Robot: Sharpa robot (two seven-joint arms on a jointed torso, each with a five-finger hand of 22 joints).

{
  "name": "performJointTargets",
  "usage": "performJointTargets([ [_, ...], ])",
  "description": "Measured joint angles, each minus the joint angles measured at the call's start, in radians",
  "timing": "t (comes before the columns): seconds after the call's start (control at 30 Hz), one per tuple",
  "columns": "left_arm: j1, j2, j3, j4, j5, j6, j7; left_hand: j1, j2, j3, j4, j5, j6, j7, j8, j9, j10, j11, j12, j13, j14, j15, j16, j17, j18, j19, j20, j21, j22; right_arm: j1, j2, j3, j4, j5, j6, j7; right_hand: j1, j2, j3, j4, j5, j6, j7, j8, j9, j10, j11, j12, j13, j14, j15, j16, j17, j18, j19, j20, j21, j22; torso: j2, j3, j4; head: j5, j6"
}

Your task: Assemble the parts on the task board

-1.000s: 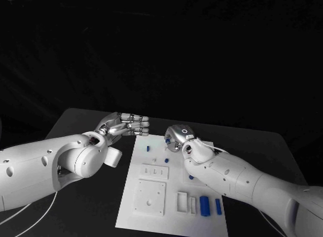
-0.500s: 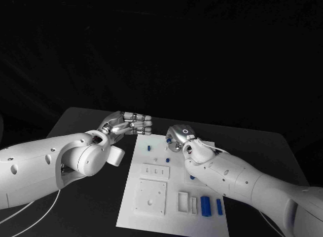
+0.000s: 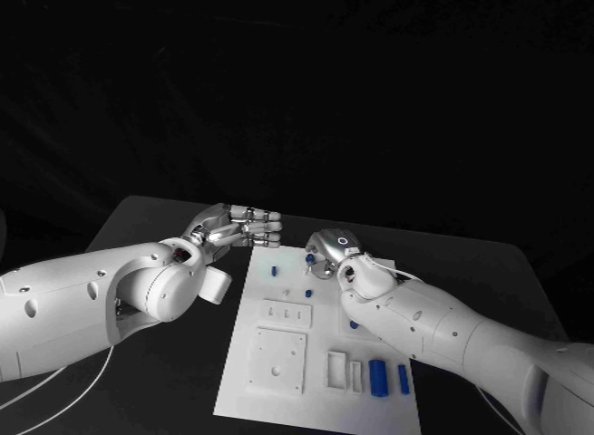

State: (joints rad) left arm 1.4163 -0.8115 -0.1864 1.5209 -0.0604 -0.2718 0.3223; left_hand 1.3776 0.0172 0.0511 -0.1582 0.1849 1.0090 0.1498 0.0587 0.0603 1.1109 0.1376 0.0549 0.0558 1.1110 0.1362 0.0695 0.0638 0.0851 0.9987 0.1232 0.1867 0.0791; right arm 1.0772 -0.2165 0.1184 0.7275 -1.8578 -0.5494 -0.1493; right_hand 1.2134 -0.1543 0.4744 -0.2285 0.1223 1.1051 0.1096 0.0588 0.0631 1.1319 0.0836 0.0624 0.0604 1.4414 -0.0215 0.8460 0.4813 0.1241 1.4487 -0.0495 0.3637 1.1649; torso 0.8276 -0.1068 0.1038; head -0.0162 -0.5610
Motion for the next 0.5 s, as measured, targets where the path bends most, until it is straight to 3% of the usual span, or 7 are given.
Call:
performJointTargets([
  [0.03, 0.000, 0.000, 0.000, 0.000, 0.000, 0.000, 0.000, 0.000, 0.000, 0.000, 0.000, 0.000, 0.000, 0.000, 0.000, 0.000, 0.000, 0.000, 0.000, 0.000, 0.000, 0.000, 0.000, 0.000, 0.000, 0.000, 0.000, 0.000, 0.000, 0.000, -0.002, 0.000, 0.003, 0.007, 0.000, 0.003, 0.012, -0.004, -0.065, 0.012, 0.017, -0.017, 0.000, 0.003, 0.000, -0.033, 0.007, 0.000, 0.000, -0.001, 0.001, -0.009, -0.005, 0.008, 0.005, 0.005, -0.017, -0.017, 0.000, 0.0001, -0.0002, 0.000, 0.000],
  [0.07, 0.000, -0.001, 0.000, 0.000, 0.000, 0.000, 0.000, 0.000, 0.000, 0.000, 0.000, 0.000, 0.000, 0.000, 0.000, 0.000, 0.000, 0.000, 0.000, 0.000, 0.000, 0.000, 0.000, 0.000, 0.000, 0.000, 0.000, 0.000, 0.000, 0.000, -0.004, 0.000, 0.006, 0.012, -0.001, 0.006, 0.055, 0.004, -0.172, 0.036, 0.033, -0.036, 0.004, 0.005, 0.000, -0.059, 0.015, 0.000, -0.001, 0.000, 0.001, -0.018, -0.013, 0.021, 0.012, 0.012, -0.043, -0.046, 0.000, 0.0001, -0.0006, 0.000, 0.000],
  [0.17, 0.000, -0.003, 0.000, 0.000, 0.000, 0.000, -0.001, 0.000, 0.000, 0.000, 0.000, 0.005, 0.000, 0.000, 0.000, 0.000, 0.000, 0.000, 0.000, 0.000, 0.000, 0.000, 0.000, 0.000, 0.000, 0.000, 0.000, 0.000, 0.000, 0.000, -0.015, 0.000, 0.018, 0.028, -0.004, 0.014, 0.109, -0.007, -0.260, 0.079, 0.052, -0.053, 0.003, 0.005, 0.000, -0.084, 0.023, 0.000, -0.001, 0.003, 0.005, -0.021, -0.017, 0.024, 0.014, 0.014, -0.077, -0.085, 0.000, 0.0004, -0.0010, 0.001, 0.001],
  [0.27, 0.000, -0.007, 0.000, 0.000, 0.000, 0.000, -0.001, 0.000, 0.000, 0.000, 0.000, 0.005, 0.000, 0.000, 0.000, 0.000, 0.000, 0.000, 0.000, 0.000, 0.000, 0.000, 0.000, 0.000, 0.000, 0.000, 0.000, 0.000, 0.000, 0.000, -0.029, 0.000, 0.035, 0.041, -0.010, 0.021, 0.131, -0.018, -0.278, 0.104, 0.060, -0.054, 0.005, 0.005, 0.000, -0.085, 0.024, 0.000, -0.001, 0.003, 0.005, -0.021, -0.019, 0.024, 0.014, 0.014, -0.087, -0.099, 0.000, 0.0008, -0.0024, 0.001, 0.003],
  [0.4, 0.000, -0.013, 0.000, 0.000, 0.000, -0.001, -0.002, 0.000, 0.000, 0.000, 0.000, 0.005, 0.000, 0.000, 0.000, 0.000, 0.000, 0.000, 0.000, 0.000, 0.000, 0.000, 0.000, 0.000, 0.000, 0.000, 0.000, 0.000, 0.000, 0.000, -0.055, 0.001, 0.073, 0.053, -0.017, 0.026, 0.131, -0.018, -0.268, 0.098, 0.060, -0.054, 0.005, 0.005, 0.000, -0.085, 0.024, 0.000, -0.001, 0.003, 0.005, -0.021, -0.019, 0.024, 0.014, 0.014, -0.087, -0.099, 0.000, 0.0021, -0.0051, 0.003, 0.004],
  [0.5, 0.000, -0.018, 0.000, -0.001, 0.000, -0.001, -0.002, 0.000, 0.000, 0.000, 0.000, 0.005, 0.000, 0.000, 0.000, 0.000, 0.000, 0.000, 0.000, 0.000, -0.002, 0.002, 0.000, 0.000, 0.000, 0.000, 0.000, 0.000, 0.000, 0.000, -0.086, 0.014, 0.120, 0.062, -0.025, 0.028, 0.137, -0.012, -0.234, 0.078, 0.047, -0.047, 0.011, 0.005, 0.000, -0.069, 0.016, 0.000, -0.001, 0.003, 0.005, -0.021, -0.017, 0.024, 0.014, 0.014, -0.086, -0.095, 0.000, 0.0050, -0.0105, 0.007, 0.006],
])
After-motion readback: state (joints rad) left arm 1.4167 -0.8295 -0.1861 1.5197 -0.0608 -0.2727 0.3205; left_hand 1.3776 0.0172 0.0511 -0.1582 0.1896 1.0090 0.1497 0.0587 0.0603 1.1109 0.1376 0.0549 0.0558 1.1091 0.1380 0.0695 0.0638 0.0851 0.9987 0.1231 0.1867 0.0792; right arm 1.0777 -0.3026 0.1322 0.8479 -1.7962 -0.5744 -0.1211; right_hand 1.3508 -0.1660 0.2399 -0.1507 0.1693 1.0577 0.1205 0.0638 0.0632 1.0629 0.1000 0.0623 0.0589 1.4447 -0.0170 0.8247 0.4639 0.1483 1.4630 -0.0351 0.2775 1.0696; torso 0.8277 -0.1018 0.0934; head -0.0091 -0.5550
